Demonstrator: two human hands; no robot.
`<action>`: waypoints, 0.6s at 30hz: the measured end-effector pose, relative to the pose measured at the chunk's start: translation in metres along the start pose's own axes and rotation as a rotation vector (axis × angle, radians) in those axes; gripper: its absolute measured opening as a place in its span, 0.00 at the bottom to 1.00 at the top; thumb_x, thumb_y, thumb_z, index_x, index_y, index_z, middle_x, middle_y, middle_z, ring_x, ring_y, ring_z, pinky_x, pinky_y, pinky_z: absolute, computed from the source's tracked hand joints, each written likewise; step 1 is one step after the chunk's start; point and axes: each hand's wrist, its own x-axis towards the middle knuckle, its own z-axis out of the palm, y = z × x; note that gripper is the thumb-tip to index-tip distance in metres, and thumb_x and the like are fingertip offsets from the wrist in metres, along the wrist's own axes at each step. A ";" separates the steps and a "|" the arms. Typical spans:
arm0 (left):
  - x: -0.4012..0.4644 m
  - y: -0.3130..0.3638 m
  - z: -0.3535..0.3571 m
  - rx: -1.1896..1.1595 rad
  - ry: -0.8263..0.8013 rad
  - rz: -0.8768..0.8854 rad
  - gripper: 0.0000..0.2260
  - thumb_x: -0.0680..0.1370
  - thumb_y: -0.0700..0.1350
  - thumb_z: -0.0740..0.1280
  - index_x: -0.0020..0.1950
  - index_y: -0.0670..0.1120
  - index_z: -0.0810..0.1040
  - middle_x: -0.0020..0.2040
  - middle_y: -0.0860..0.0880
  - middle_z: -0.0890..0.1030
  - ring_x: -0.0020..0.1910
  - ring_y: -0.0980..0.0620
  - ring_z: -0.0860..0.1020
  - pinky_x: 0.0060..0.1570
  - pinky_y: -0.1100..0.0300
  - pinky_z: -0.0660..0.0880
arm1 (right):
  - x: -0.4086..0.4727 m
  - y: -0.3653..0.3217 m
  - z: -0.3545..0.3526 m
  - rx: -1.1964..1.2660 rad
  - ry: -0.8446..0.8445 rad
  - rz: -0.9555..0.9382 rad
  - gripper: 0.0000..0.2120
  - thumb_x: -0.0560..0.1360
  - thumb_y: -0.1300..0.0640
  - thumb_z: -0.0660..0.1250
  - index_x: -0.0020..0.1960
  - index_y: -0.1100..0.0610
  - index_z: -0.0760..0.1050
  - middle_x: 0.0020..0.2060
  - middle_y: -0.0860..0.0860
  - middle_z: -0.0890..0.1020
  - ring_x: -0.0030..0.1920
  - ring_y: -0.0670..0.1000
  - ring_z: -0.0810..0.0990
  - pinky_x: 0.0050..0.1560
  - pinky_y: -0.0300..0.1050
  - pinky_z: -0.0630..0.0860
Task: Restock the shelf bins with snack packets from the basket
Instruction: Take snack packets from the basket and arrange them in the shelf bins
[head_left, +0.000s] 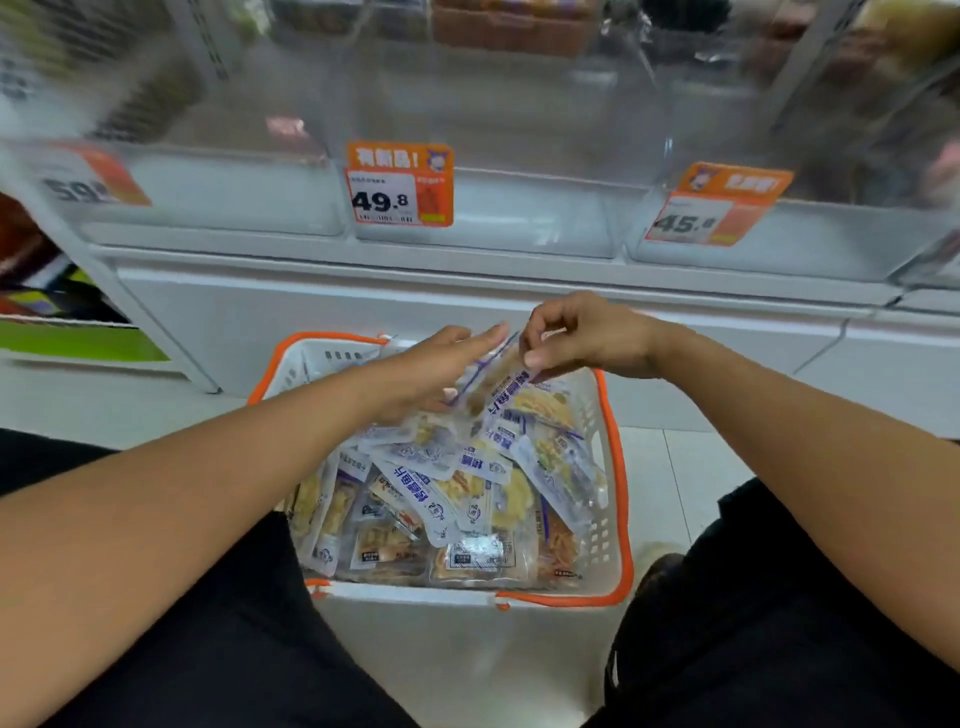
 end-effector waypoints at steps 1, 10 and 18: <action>0.000 0.004 -0.006 -0.148 -0.021 -0.049 0.36 0.71 0.66 0.68 0.73 0.49 0.65 0.69 0.49 0.69 0.61 0.46 0.76 0.56 0.51 0.77 | -0.001 -0.010 0.004 0.082 0.027 -0.069 0.11 0.68 0.59 0.78 0.44 0.63 0.78 0.46 0.61 0.82 0.47 0.57 0.84 0.54 0.48 0.81; -0.012 0.040 -0.061 -0.230 0.070 0.181 0.09 0.74 0.36 0.73 0.53 0.43 0.81 0.46 0.47 0.85 0.41 0.56 0.83 0.39 0.66 0.78 | 0.012 -0.046 0.006 0.216 0.295 -0.268 0.19 0.64 0.75 0.68 0.52 0.60 0.77 0.52 0.56 0.80 0.44 0.58 0.76 0.53 0.56 0.75; -0.024 0.079 -0.039 -0.749 0.252 0.392 0.10 0.78 0.35 0.67 0.58 0.42 0.78 0.51 0.43 0.85 0.44 0.48 0.84 0.42 0.53 0.83 | -0.015 -0.092 0.009 0.336 0.340 -0.153 0.14 0.77 0.65 0.68 0.63 0.61 0.75 0.52 0.58 0.84 0.48 0.58 0.85 0.42 0.54 0.84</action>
